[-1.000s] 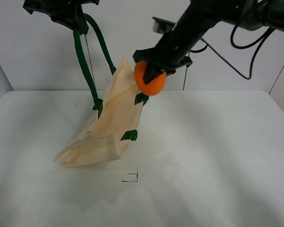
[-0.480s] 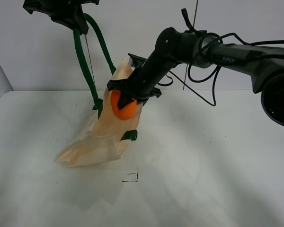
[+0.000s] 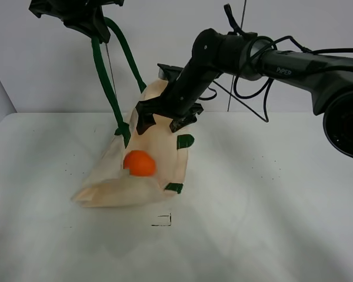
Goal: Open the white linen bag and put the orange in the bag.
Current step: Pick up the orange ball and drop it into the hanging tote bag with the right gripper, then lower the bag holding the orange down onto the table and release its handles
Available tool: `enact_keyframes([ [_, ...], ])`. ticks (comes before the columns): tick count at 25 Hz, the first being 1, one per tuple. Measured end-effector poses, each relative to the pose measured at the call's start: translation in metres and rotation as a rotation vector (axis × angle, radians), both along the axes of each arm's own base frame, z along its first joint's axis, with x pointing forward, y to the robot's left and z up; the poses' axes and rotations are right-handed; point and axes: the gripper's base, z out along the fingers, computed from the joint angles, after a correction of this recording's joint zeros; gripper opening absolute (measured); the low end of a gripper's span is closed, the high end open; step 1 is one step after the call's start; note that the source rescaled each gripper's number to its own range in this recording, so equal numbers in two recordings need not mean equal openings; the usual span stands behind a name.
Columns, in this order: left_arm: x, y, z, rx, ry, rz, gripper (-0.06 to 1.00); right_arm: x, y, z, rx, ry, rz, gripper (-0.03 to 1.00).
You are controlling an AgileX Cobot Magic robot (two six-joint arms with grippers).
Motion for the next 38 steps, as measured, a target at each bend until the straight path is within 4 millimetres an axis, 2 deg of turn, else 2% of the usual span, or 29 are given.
enact_keyframes([
  [6,0.0,0.0,0.0,0.0,-0.001,0.0,0.0,0.006,-0.019,0.021,-0.233,-0.067,-0.015,1.0],
  [9,0.0,0.0,0.0,0.0,0.0,0.0,0.0,0.009,-0.029,0.021,-0.333,-0.089,-0.032,1.0],
  [13,0.0,0.0,0.0,0.0,0.0,0.0,0.0,0.019,-0.048,0.021,-0.356,-0.088,-0.075,1.0],
  [16,0.0,0.0,0.0,0.0,0.0,0.0,0.0,0.034,-0.08,0.018,-0.363,-0.069,-0.144,1.0],
  [22,0.0,0.0,0.0,0.0,0.0,0.0,0.0,0.065,-0.174,0.015,-0.365,-0.027,-0.329,1.0],
  [25,0.0,0.0,0.0,0.0,0.0,0.0,0.0,0.071,-0.213,0.015,-0.358,-0.009,-0.408,1.0],
  [28,0.0,0.0,0.0,0.0,0.0,0.0,0.0,0.073,-0.238,0.015,-0.342,0.005,-0.46,1.0],
  [33,0.0,0.0,0.0,0.0,0.0,0.0,0.0,0.069,-0.251,0.012,-0.343,0.029,-0.465,1.0],
  [35,0.0,0.0,0.0,0.0,0.0,0.0,0.0,0.062,-0.251,0.013,-0.345,0.046,-0.458,1.0],
  [38,0.0,0.0,0.0,0.0,0.0,0.0,0.0,0.041,-0.252,0.029,-0.347,0.056,-0.457,1.0],
])
